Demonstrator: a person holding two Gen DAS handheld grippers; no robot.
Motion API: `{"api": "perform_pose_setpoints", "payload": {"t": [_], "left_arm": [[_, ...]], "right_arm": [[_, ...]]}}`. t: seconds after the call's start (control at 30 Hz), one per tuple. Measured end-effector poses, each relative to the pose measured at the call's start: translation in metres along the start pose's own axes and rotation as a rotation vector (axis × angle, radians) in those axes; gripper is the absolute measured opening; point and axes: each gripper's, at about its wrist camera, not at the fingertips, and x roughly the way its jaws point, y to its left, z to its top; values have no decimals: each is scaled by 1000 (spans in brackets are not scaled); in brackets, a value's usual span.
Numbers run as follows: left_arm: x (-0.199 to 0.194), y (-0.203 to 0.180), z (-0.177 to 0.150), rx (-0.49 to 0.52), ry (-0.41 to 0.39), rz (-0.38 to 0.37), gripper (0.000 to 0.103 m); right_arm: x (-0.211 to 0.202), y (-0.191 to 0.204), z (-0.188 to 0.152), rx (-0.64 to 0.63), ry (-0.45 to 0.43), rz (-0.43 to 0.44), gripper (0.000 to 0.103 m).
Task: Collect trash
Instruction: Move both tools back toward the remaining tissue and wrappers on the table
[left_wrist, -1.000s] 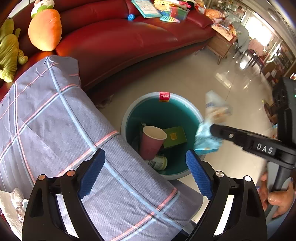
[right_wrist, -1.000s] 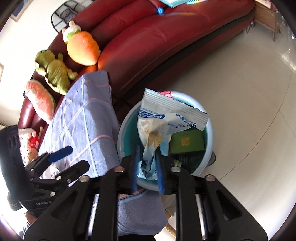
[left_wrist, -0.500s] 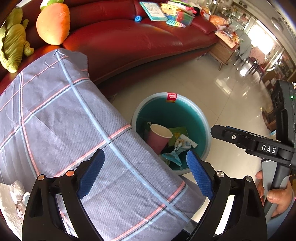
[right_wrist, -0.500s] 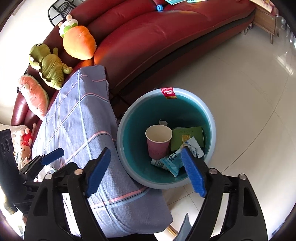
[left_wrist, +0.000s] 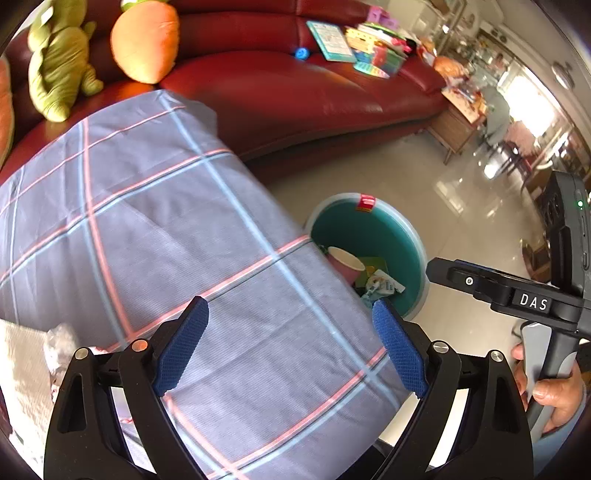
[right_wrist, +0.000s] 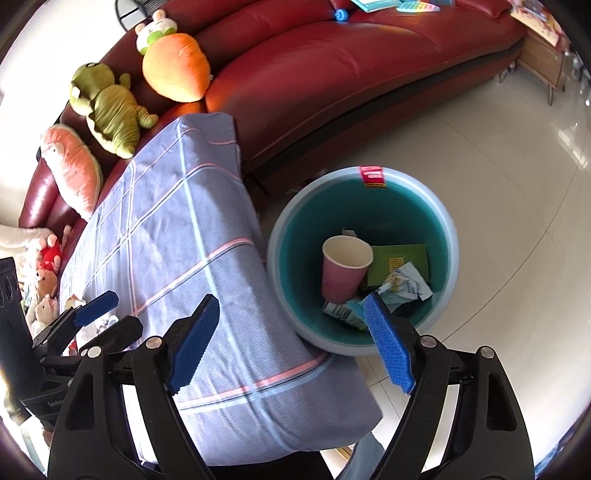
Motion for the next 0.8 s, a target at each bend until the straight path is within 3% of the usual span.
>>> {"api": "perform_pose_setpoints", "payload": {"t": [0.47, 0.8], "left_arm": [[-47, 71, -33, -118, -63, 20, 91], [-84, 154, -75, -194, -77, 147, 91]], "right_arm": [[0, 78, -18, -124, 26, 2, 77], [27, 147, -40, -209, 88, 34, 82]]}}
